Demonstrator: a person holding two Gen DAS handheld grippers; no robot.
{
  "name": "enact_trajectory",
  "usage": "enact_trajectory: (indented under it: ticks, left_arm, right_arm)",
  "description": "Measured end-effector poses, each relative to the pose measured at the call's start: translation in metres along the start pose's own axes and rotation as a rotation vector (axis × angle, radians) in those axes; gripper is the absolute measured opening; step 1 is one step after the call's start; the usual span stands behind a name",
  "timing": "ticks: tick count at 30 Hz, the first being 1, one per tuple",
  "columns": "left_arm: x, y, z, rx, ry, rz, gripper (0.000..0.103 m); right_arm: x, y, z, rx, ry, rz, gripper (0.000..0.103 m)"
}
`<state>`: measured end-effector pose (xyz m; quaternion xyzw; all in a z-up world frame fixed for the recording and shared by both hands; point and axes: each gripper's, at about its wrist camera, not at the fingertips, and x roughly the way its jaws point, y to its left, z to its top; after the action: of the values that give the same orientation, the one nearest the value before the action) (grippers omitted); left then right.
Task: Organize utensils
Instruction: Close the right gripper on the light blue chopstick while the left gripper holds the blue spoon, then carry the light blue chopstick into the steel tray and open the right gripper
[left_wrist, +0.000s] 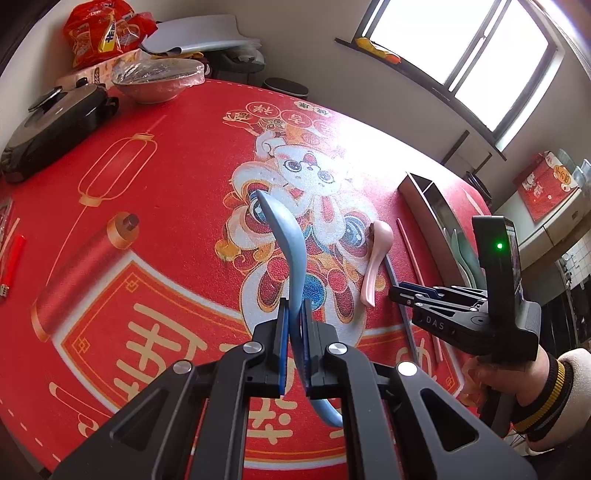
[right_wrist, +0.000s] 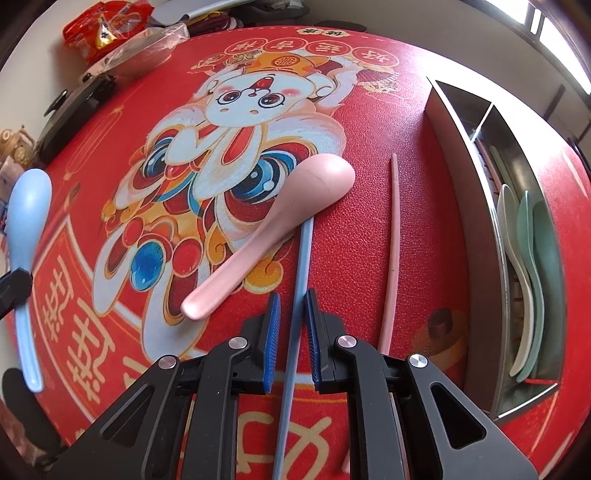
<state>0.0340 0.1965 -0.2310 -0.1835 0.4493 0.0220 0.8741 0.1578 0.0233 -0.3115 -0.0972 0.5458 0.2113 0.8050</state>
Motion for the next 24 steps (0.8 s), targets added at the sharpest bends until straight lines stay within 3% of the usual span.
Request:
enact_trajectory:
  ticks: [3,16,24]
  left_arm:
    - [0.001,0.001,0.001,0.004,0.001,-0.007,0.006]
    - [0.01,-0.011,0.0,0.017,0.022,-0.024,0.006]
    - [0.017,-0.026,0.001,0.039,0.031,-0.031,0.006]
  right_arm:
    - [-0.002,0.0,-0.005,0.002,-0.004,0.004,0.008]
    - [-0.013,-0.017,-0.029,0.093,0.007,0.027,0.006]
    - [-0.028,-0.034,-0.042,0.16,0.009,0.116,0.006]
